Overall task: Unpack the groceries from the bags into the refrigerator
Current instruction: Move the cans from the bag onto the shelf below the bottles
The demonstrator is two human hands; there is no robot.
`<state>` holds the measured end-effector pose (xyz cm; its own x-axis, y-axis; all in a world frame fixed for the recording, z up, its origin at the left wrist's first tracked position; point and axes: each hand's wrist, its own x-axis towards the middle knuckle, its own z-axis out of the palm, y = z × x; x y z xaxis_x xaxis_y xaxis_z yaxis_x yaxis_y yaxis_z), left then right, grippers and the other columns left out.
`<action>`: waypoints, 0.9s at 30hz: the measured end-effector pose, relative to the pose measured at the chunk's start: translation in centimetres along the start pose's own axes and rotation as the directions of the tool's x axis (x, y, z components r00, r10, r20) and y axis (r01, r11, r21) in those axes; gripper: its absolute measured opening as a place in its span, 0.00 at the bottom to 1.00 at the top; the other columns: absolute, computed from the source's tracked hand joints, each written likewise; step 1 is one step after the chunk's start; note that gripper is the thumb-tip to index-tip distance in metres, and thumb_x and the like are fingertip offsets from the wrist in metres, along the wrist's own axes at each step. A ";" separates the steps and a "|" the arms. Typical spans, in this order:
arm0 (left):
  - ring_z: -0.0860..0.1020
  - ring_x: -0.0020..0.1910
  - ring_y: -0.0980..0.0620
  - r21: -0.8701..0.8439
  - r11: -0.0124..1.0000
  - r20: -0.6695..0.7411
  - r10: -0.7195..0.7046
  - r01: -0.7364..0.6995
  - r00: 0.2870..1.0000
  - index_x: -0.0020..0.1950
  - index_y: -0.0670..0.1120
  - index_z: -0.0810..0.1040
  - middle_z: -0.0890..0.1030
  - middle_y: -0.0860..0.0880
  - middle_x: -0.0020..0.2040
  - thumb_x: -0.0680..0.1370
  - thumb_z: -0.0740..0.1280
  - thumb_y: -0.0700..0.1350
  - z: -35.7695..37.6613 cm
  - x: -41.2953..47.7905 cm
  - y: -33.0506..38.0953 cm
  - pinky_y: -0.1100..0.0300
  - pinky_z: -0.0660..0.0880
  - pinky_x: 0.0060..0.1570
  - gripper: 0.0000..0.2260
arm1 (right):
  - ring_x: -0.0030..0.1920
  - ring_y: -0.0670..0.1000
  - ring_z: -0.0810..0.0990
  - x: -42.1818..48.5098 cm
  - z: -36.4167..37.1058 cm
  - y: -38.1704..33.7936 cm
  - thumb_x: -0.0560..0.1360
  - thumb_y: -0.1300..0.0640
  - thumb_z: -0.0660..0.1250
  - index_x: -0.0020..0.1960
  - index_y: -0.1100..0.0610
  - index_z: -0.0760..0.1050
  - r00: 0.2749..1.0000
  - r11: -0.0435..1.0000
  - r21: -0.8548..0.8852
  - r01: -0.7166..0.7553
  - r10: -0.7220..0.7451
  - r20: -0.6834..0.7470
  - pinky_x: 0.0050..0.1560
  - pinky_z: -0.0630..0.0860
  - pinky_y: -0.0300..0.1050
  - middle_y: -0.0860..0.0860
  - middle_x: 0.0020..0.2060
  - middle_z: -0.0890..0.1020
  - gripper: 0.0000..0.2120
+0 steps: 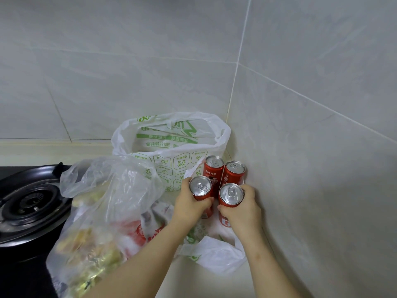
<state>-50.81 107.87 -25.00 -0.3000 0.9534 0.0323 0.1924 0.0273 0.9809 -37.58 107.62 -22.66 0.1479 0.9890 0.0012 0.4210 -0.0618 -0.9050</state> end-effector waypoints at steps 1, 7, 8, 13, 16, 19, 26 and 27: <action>0.78 0.45 0.55 -0.009 1.000 -0.005 0.008 -0.008 1.000 0.49 0.55 0.66 0.78 0.55 0.46 0.62 0.73 0.44 -0.2 -0.2 0.3 0.62 0.76 0.43 0.22 | 0.40 0.51 0.76 -0.2 0.0 -0.1 0.64 0.60 0.76 0.50 0.48 0.66 1.000 1.000 0.016 0.002 -0.002 -0.009 0.41 0.72 0.43 0.44 0.39 0.77 0.23; 0.79 0.48 0.58 -0.043 0.994 -0.076 0.093 -0.097 0.993 0.54 0.55 0.68 0.79 0.58 0.47 0.59 0.72 0.48 -2.3 -1.4 3.3 0.62 0.74 0.47 0.26 | 0.41 0.47 0.79 -1.3 -0.5 -1.6 0.62 0.61 0.76 0.51 0.47 0.69 0.996 0.990 0.116 0.078 -0.073 -0.051 0.37 0.74 0.36 0.40 0.38 0.78 0.24; 0.79 0.48 0.57 -0.043 0.993 -0.090 0.108 -0.112 0.990 0.54 0.55 0.69 0.79 0.58 0.47 0.59 0.73 0.49 -2.8 -1.8 3.7 0.60 0.75 0.49 0.26 | 0.43 0.48 0.80 -1.5 -0.4 -1.9 0.60 0.61 0.76 0.51 0.46 0.69 0.994 0.986 0.132 0.098 -0.091 -0.061 0.41 0.77 0.42 0.41 0.39 0.79 0.25; 0.78 0.44 0.65 -0.065 0.984 -0.129 0.157 -0.166 0.979 0.52 0.60 0.71 0.80 0.61 0.45 0.58 0.73 0.50 -5.4 -4.0 5.6 0.66 0.74 0.47 0.24 | 0.43 0.44 0.80 -3.0 -0.4 -4.3 0.58 0.59 0.78 0.50 0.40 0.70 0.977 0.956 0.199 0.214 -0.207 -0.054 0.46 0.79 0.51 0.38 0.41 0.80 0.28; 0.78 0.42 0.68 -0.055 0.981 -0.169 0.172 -0.184 0.970 0.50 0.60 0.72 0.80 0.66 0.44 0.58 0.74 0.49 -7.1 -5.4 6.5 0.74 0.71 0.42 0.23 | 0.48 0.44 0.80 -4.4 -0.2 -5.8 0.55 0.56 0.77 0.49 0.39 0.70 0.962 0.935 0.228 0.272 -0.270 -0.041 0.51 0.78 0.52 0.42 0.49 0.79 0.28; 0.79 0.42 0.66 -0.077 0.981 -0.189 0.161 -0.178 0.969 0.50 0.59 0.72 0.81 0.62 0.43 0.63 0.78 0.43 -8.9 -6.9 7.1 0.68 0.72 0.42 0.22 | 0.49 0.44 0.80 -5.9 0.2 -6.8 0.55 0.57 0.77 0.51 0.40 0.72 0.955 0.921 0.276 0.275 -0.296 0.036 0.53 0.78 0.54 0.41 0.47 0.81 0.29; 0.80 0.41 0.64 -0.098 0.977 -0.196 0.166 -0.188 0.966 0.49 0.58 0.73 0.81 0.64 0.44 0.61 0.77 0.45 -13.2 -9.7 8.3 0.64 0.74 0.42 0.22 | 0.49 0.42 0.81 -9.2 1.3 -8.9 0.59 0.61 0.79 0.53 0.42 0.74 0.931 0.904 0.317 0.289 -0.342 0.126 0.54 0.78 0.54 0.38 0.46 0.82 0.28; 0.80 0.41 0.64 -0.096 0.977 -0.190 0.167 -0.188 0.967 0.50 0.58 0.73 0.81 0.64 0.43 0.62 0.77 0.44 -13.9 -10.1 8.5 0.66 0.73 0.41 0.22 | 0.48 0.42 0.81 -9.7 1.5 -9.2 0.59 0.62 0.79 0.53 0.42 0.74 0.928 0.900 0.324 0.290 -0.347 0.134 0.54 0.78 0.53 0.39 0.46 0.82 0.28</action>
<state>-59.11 94.31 -14.37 -0.4357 0.8697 0.2320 0.1543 -0.1818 0.9712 -44.23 98.81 -14.95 -0.1287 0.9574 0.2587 0.1321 0.2751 -0.9523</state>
